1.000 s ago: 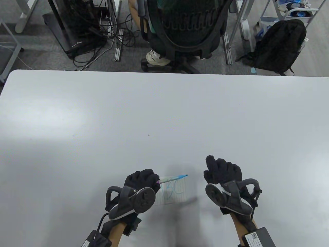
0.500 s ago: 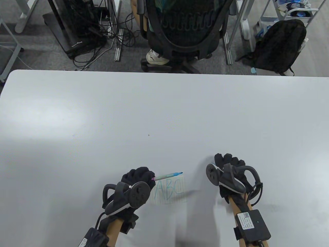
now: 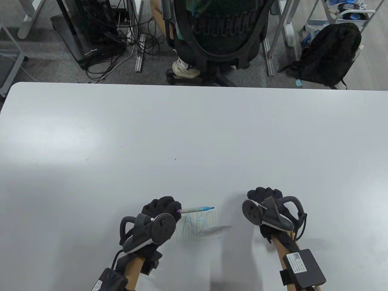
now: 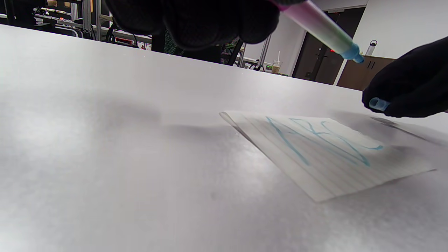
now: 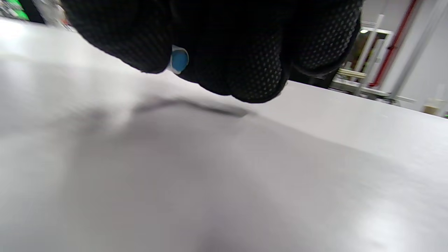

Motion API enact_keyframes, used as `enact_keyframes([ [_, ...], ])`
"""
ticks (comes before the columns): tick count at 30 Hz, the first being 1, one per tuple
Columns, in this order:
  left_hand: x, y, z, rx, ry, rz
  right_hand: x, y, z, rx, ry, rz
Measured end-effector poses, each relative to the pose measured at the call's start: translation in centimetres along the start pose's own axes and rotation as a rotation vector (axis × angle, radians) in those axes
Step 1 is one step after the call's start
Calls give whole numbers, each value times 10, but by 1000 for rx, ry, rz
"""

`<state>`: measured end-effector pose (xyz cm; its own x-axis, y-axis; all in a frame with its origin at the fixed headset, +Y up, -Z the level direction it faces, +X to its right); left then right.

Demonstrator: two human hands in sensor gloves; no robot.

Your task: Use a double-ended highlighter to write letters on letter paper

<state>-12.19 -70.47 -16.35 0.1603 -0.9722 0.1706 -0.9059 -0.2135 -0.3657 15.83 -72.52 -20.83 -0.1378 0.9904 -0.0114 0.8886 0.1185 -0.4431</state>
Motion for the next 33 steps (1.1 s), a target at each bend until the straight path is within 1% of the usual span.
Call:
enact_keyframes([
  [3, 1, -1, 0, 9, 4, -5, 13, -21, -9, 85, 64, 36],
  [5, 1, -3, 0, 17, 4, -4, 19, -30, -12, 106, 97, 42],
  [8, 2, -8, -1, 29, 4, 2, 28, -46, -15, 146, 109, 34],
  [11, 2, -11, -3, 38, 1, 4, 33, -56, -17, 167, 114, -10],
  [20, 3, -17, -4, 61, 7, 3, 36, -67, -22, 186, 130, 3],
  [24, 8, -25, -4, 90, 28, 9, 37, -77, -28, 221, 158, -27],
  [26, 10, -28, -4, 98, 55, 49, 37, -79, -31, 227, 178, -79],
  [28, 12, -30, -4, 102, 62, 76, 37, -81, -34, 200, 207, -81],
  [31, 12, -32, -5, 106, 43, 82, 34, -83, -35, 205, 219, -92],
  [33, 13, -36, -7, 109, 19, 102, 34, -82, -37, 215, 248, -86],
])
Point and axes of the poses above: the tracker on the back of each hand, its own y axis roughly to the little-finger side, its own z axis roughly from the wrist to the fingertips, x = y × z, the point moved 2 cm from there along z, roughly from the wrist to the fingertips, and after that the axes turned 4 degrees about x, right-handed, at the moved point
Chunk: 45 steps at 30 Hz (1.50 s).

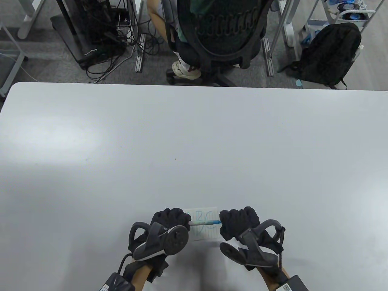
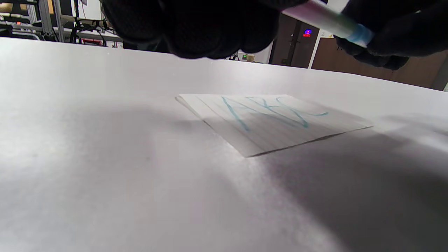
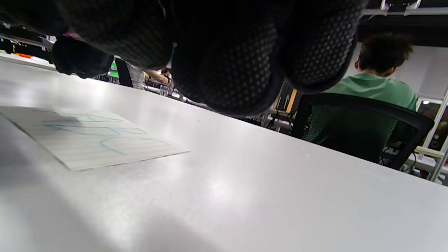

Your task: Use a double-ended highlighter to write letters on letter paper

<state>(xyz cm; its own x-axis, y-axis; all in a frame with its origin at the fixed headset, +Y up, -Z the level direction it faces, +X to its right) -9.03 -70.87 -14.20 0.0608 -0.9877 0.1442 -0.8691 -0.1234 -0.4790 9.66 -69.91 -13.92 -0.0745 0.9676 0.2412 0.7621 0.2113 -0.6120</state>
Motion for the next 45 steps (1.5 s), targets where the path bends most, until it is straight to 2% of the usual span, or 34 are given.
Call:
enact_keyframes([
  [3, -4, -4, -2, 5, -61, 44, 4, 1, -4, 3, 54, 35],
  [6, -6, -2, -2, 14, -93, 7, 6, 0, -5, 16, 101, 63],
  [10, -6, -2, -3, 7, -89, 22, 2, 2, -6, 12, 105, 58],
  [14, -8, 1, -2, 4, -89, 11, 2, 7, -4, -24, 74, 85],
  [16, -9, 1, -3, 1, -96, 8, 0, 6, -2, -36, 22, 83],
  [29, -5, 6, -2, -44, -75, 50, -3, 11, -4, -32, -5, 58],
  [39, 2, 28, -3, -137, -42, 63, -9, 38, -14, -170, -23, 67],
  [45, 5, 37, -3, -183, -30, 78, -19, 53, -21, -267, -85, 66],
])
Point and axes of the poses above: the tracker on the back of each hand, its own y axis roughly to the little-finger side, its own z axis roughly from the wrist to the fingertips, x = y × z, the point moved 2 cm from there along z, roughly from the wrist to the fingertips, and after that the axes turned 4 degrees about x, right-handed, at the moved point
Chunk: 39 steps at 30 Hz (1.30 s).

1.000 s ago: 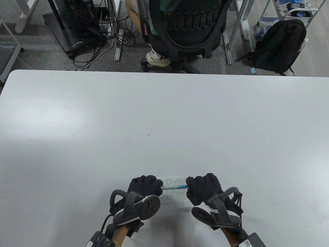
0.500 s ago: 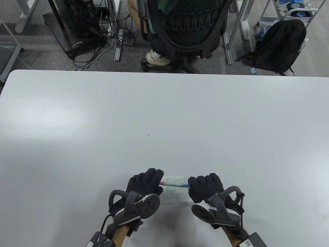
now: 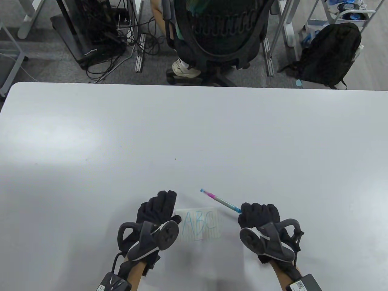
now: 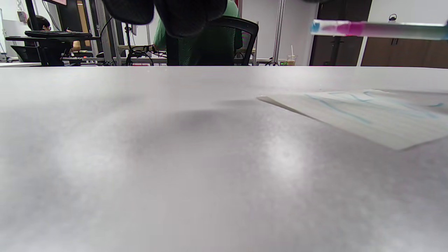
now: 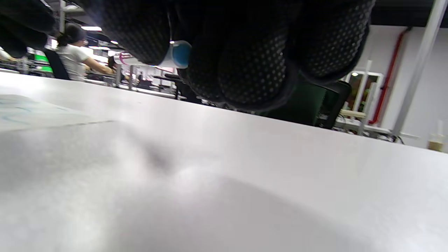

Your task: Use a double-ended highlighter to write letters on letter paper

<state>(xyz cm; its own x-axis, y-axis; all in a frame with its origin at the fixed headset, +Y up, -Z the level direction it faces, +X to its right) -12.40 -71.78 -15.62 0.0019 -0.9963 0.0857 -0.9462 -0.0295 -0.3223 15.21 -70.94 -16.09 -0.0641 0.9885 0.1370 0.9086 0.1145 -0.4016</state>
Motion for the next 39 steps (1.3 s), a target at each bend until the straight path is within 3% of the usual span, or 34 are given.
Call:
enact_keyframes([
  [9, 1, 3, 0, -11, -2, -13, -14, 12, 0, -90, -128, -21],
  [18, 1, 4, 0, -11, 7, -8, -27, 4, 3, -68, -245, -80],
  [32, 1, 2, -1, -9, 10, 0, -26, 1, 3, -47, -278, -120],
  [39, 0, 4, -1, -12, 8, -3, -4, 11, 0, -69, -214, -9],
])
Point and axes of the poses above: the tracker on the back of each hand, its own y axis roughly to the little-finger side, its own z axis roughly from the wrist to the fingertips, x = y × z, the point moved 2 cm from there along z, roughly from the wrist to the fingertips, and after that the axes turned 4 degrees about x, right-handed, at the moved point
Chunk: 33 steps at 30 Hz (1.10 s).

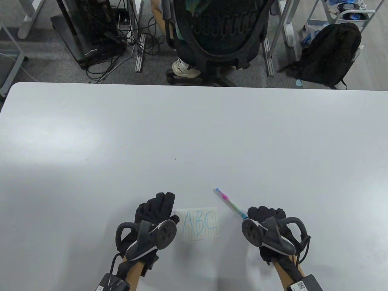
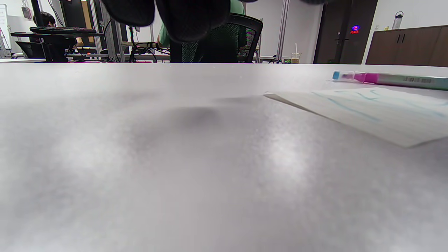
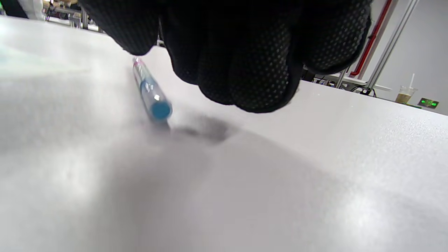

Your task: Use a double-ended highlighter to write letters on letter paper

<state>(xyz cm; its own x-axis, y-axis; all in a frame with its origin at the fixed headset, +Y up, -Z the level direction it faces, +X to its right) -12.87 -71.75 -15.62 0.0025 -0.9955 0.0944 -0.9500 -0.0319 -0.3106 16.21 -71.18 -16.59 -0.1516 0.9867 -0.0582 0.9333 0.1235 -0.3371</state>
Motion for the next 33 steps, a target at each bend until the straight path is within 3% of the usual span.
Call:
enact_keyframes([
  [5, -1, 5, -1, -13, -5, 20, 11, 14, -6, -26, 71, 54],
  [12, 0, 15, -2, -52, 4, 33, 7, 37, -11, -81, 132, 10],
  [25, 12, 35, 0, -125, 97, 111, -17, 62, -14, -158, 53, -55],
  [33, 16, 36, 1, -121, 116, 108, -20, 63, -14, -159, 52, -39],
])
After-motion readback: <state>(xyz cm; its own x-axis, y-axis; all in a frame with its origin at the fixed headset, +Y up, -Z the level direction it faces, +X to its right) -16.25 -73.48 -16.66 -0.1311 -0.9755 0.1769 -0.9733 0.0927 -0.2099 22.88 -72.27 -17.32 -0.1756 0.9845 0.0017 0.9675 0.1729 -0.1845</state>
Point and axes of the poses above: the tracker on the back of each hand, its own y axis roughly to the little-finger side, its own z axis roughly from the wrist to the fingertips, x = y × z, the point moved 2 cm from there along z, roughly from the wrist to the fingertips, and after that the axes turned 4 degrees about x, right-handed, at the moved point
